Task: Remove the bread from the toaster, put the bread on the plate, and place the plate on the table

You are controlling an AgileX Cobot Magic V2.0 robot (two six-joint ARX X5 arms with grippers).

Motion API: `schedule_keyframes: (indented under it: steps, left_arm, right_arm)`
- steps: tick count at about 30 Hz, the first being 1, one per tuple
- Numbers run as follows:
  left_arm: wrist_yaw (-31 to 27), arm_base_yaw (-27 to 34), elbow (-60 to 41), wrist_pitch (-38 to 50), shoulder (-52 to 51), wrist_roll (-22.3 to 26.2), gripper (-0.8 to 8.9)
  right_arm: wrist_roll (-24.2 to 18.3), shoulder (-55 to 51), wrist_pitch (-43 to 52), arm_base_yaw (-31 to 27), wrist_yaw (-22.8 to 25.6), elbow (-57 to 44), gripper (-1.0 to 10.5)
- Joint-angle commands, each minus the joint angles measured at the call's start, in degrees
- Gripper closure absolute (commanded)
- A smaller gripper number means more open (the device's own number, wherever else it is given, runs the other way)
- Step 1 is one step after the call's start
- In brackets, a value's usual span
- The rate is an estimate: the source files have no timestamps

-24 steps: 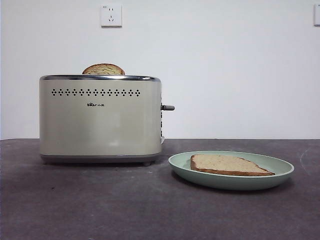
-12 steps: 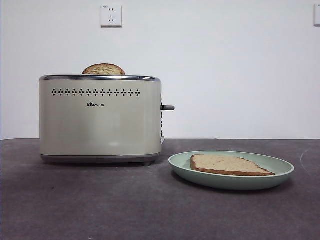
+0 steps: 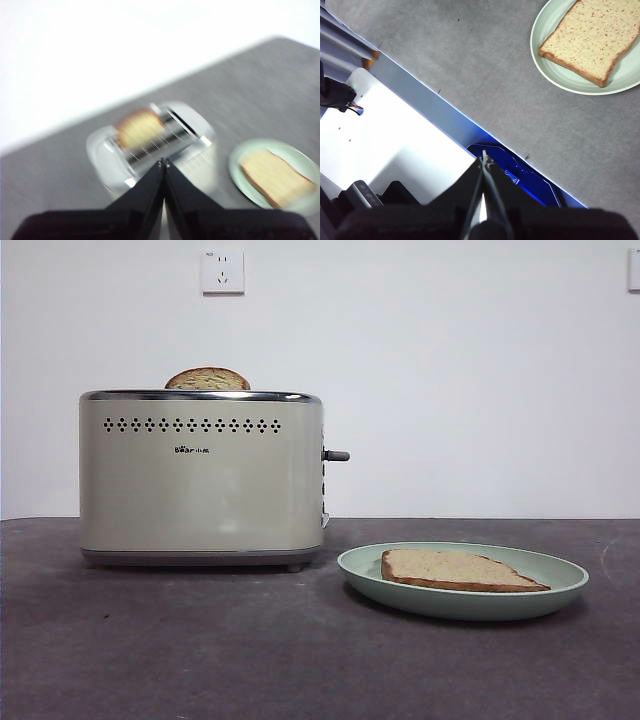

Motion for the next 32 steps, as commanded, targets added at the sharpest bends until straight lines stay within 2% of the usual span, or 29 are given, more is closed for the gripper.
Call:
schedule_keyframes:
  steps: [1, 3, 5, 9, 14, 21, 27, 32]
  left_arm:
    - [4.3, 6.3, -1.3, 6.1, -1.6, 9.0, 8.17]
    - [8.6, 11.1, -3.5, 11.0, -3.5, 11.4, 8.17]
    - [10.2, 14.7, -6.4, 15.5, -5.8, 13.0, 8.17]
    - [10.1, 20.5, -15.2, 24.9, -11.2, 14.3, 8.17]
    - [10.1, 24.8, -29.2, 34.9, -17.8, 14.0, 8.17]
    - [10.1, 28.3, -50.3, 46.0, -27.7, 10.6, 8.17]
    - [9.4, 30.0, -63.8, 49.5, -35.6, 6.4, 8.17]
    - [6.1, 30.1, -73.2, 50.6, -42.1, 2.9, 8.17]
  right_arm:
    - [0.3, -0.1, 0.3, 0.1, 0.2, -0.1, 9.5]
    - [0.3, -0.1, 0.3, 0.1, 0.2, -0.1, 9.5]
    - [0.3, -0.1, 0.2, 0.1, 0.2, -0.1, 9.5]
    - [0.3, -0.1, 0.3, 0.1, 0.2, -0.1, 9.5]
    - [0.3, -0.1, 0.3, 0.1, 0.2, -0.1, 9.5]
    - [0.3, -0.1, 0.3, 0.1, 0.2, -0.1, 9.5]
    - [0.3, -0.1, 0.2, 0.1, 0.2, -0.1, 9.5]
    - [0.3, -0.1, 0.3, 0.1, 0.2, -0.1, 9.5]
